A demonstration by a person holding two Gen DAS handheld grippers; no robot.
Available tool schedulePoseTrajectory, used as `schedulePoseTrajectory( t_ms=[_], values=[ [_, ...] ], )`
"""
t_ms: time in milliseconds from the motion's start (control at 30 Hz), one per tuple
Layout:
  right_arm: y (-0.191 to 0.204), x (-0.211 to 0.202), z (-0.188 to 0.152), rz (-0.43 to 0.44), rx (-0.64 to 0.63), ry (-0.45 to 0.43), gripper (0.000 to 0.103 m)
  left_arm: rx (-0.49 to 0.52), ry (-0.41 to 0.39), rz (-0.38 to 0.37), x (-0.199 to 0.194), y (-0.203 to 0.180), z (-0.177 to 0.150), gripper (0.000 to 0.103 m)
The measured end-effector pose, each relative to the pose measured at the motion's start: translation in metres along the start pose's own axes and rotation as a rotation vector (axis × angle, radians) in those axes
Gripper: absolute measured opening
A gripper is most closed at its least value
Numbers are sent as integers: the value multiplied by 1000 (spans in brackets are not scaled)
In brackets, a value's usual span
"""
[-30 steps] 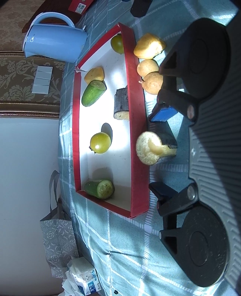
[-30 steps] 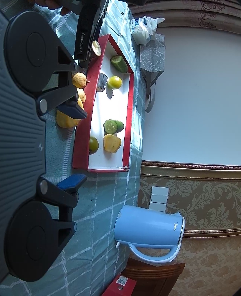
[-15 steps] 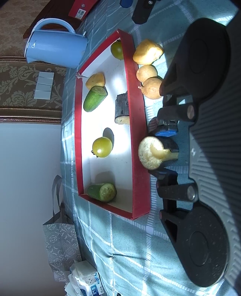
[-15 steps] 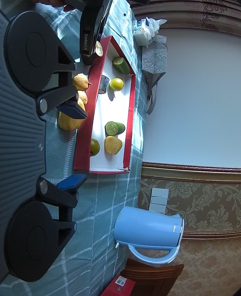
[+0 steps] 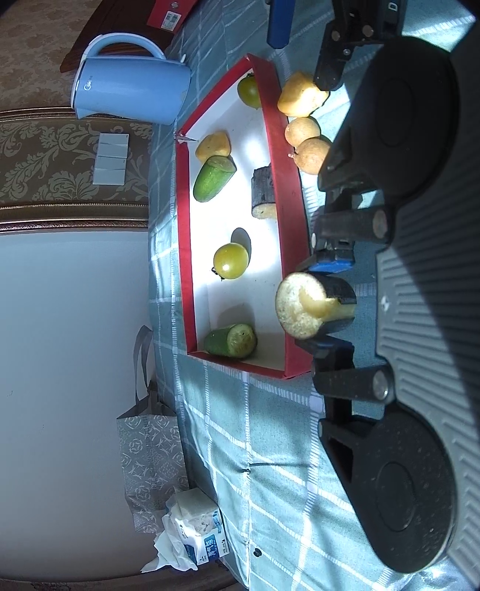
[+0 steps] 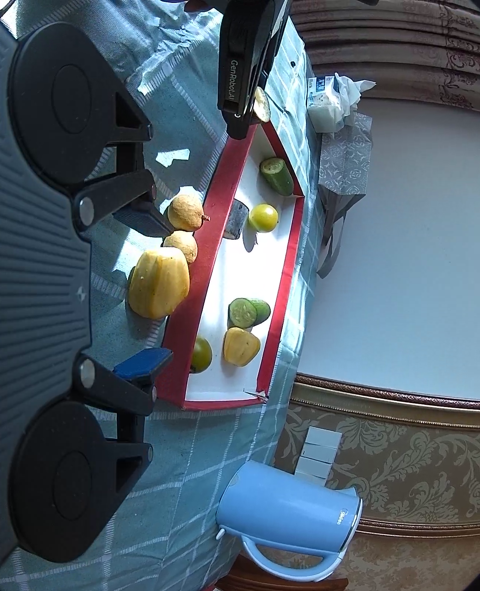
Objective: Organize fruits
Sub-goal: 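Close the left gripper on the eggplant chunk while the right gripper approaches the yellow chunk, then close the right gripper on the large yellow chunk and lift it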
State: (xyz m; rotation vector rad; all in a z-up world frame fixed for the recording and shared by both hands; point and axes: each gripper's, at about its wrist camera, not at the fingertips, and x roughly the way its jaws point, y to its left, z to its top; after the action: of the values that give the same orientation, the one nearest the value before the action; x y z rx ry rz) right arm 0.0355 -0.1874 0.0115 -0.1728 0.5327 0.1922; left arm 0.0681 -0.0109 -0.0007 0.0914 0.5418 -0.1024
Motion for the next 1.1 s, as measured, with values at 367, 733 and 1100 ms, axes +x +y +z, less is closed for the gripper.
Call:
schedulePoseTrajectory(
  t_ms=[367, 733, 1100],
  values=[
    [-6, 26, 2, 37, -2, 53, 69, 2, 4, 20, -2, 5, -3, 30],
    [-11, 37, -1, 81, 41, 80, 69, 9, 5, 30, -1, 6, -3, 30],
    [-15, 38, -1, 97, 67, 83, 49, 20, 1, 35, -3, 5, -1, 30]
  ],
)
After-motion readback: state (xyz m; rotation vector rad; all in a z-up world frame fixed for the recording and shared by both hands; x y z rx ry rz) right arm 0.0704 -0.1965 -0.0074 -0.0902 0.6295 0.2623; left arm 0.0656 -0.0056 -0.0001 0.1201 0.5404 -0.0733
